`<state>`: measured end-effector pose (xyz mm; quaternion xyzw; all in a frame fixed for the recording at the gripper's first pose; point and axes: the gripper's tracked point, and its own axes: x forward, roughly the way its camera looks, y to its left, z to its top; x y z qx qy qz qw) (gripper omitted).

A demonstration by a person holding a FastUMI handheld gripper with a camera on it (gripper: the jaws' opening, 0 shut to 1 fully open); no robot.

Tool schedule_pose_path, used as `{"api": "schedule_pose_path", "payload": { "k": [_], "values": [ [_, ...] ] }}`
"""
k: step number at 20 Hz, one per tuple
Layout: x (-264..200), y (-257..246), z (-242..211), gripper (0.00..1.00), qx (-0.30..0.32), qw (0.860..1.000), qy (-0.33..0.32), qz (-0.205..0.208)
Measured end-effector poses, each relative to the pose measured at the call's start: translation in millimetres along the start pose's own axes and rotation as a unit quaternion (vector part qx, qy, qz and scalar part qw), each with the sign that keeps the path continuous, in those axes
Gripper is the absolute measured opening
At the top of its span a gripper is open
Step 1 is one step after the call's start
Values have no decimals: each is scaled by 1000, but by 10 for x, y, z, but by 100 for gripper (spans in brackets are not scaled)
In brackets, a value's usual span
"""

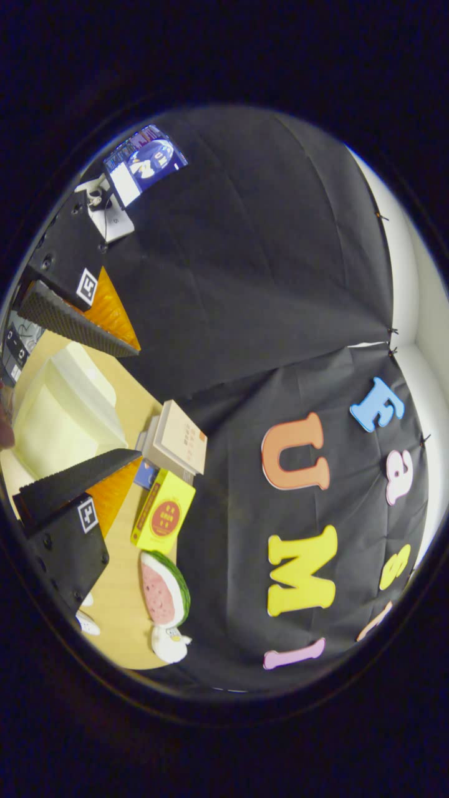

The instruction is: Open the storage box then place both shoes into the box .Put the left shoe in first, then the right shoe, with the right side of both shoes facing outward in a uniform manner.

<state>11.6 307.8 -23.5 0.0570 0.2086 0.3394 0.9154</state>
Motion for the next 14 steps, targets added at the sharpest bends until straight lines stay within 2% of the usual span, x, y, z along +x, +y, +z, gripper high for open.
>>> {"api": "schedule_pose_path", "payload": {
  "k": [5,9,12,14],
  "values": [
    [-607,-1141,-171,96,8,995,-14,-98],
    [-1063,-2203,-623,97,17,983,17,-182],
    [-1211,-2857,-1118,97,39,973,64,-216],
    [-1173,-3149,-1489,97,60,968,102,-219]
  ]
}}
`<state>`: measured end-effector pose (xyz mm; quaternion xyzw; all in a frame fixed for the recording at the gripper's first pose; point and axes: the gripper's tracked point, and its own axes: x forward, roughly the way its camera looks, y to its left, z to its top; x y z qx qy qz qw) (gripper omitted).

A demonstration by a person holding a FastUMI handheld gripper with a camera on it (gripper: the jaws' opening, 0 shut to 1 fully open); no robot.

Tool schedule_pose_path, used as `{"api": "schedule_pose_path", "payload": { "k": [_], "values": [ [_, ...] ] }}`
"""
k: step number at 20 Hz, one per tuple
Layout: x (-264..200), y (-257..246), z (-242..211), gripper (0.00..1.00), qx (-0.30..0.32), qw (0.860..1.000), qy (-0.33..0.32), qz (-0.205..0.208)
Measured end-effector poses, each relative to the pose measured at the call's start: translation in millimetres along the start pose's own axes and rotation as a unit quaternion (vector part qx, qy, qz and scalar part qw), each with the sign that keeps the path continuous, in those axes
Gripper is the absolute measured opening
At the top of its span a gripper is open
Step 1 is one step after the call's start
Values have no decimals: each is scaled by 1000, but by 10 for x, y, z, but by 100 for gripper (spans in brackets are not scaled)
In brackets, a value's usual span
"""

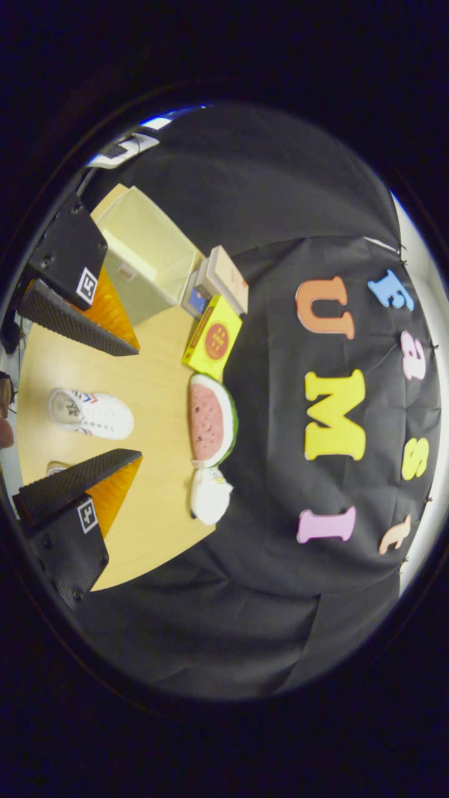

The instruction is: Open the storage box then place both shoes into the box .Put the left shoe in first, then the right shoe, with the right side of both shoes facing outward in a uniform manner.

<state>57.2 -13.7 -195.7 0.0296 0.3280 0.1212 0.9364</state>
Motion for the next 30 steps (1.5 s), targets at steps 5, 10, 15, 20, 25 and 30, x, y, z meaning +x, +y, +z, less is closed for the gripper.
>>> {"api": "schedule_pose_path", "payload": {
  "k": [5,10,15,20,25,30],
  "values": [
    [694,-364,-735,97,11,996,94,-6],
    [1229,-402,-1181,97,37,982,182,18],
    [1507,-470,-1381,94,56,973,224,20],
    [1600,-355,-1397,75,61,967,242,54],
    [1589,-249,-1383,26,82,960,255,81],
    [1472,-212,-1351,7,145,952,255,89]
  ]
}}
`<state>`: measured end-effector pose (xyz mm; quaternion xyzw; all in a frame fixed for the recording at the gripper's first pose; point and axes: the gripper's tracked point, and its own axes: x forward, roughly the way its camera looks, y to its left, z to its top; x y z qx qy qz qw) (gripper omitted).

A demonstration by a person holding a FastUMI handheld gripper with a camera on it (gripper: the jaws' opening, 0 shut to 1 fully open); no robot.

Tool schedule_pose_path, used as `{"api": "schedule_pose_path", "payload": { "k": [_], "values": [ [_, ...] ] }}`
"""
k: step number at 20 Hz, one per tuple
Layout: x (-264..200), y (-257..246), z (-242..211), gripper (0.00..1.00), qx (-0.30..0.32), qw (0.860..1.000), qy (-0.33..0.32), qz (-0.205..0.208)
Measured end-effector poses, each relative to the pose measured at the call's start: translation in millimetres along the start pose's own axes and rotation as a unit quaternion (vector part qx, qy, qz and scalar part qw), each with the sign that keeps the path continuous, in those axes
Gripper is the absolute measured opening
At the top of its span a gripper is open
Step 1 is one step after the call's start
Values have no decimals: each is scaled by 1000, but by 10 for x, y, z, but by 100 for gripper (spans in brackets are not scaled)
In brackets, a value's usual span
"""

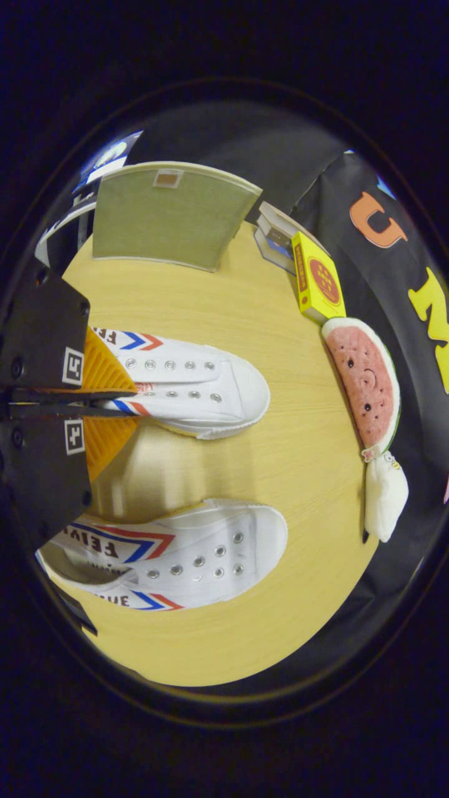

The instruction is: Open the storage box then place both shoes into the box .Put the left shoe in first, then the right shoe, with the right side of both shoes facing outward in a uniform manner.

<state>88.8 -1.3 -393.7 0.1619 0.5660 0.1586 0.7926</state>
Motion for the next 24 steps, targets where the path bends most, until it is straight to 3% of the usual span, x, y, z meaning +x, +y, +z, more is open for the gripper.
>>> {"api": "schedule_pose_path", "payload": {
  "k": [6,13,19,24],
  "values": [
    [-640,575,-26,6,36,998,-45,10],
    [-1325,1961,137,6,18,994,-111,14],
    [-1112,3339,62,6,-5,991,-124,46],
    [-469,3920,-262,6,-5,995,-92,45]
  ]
}}
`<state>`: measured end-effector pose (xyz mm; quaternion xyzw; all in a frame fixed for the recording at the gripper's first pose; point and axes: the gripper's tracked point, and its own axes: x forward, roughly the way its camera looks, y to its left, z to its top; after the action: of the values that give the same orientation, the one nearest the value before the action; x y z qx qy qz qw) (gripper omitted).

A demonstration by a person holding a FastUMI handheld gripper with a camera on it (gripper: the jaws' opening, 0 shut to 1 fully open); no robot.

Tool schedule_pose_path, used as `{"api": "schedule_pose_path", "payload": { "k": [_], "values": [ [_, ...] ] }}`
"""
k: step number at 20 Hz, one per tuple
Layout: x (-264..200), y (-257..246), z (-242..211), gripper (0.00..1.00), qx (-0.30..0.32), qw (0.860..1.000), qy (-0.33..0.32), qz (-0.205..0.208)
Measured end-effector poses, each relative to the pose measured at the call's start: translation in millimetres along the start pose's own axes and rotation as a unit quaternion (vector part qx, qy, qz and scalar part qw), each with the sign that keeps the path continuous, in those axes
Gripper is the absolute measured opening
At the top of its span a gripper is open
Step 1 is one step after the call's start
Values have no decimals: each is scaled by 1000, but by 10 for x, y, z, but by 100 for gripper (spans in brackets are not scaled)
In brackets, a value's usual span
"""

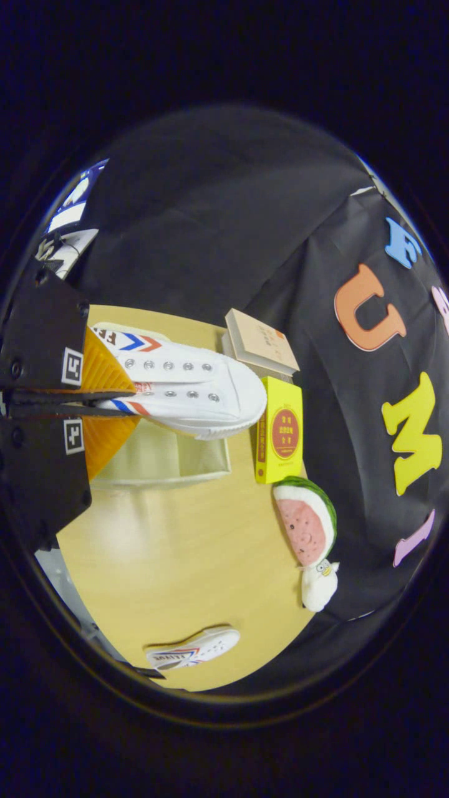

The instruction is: Open the storage box then place both shoes into the box .Put the left shoe in first, then the right shoe, with the right side of both shoes facing outward in a uniform manner.

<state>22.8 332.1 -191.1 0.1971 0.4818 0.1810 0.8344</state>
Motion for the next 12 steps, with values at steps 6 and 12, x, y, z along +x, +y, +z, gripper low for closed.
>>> {"api": "schedule_pose_path", "payload": {
  "k": [6,12],
  "values": [
    [504,161,-300,6,20,999,34,-15],
    [802,117,-351,11,37,998,47,-22]
  ]
}}
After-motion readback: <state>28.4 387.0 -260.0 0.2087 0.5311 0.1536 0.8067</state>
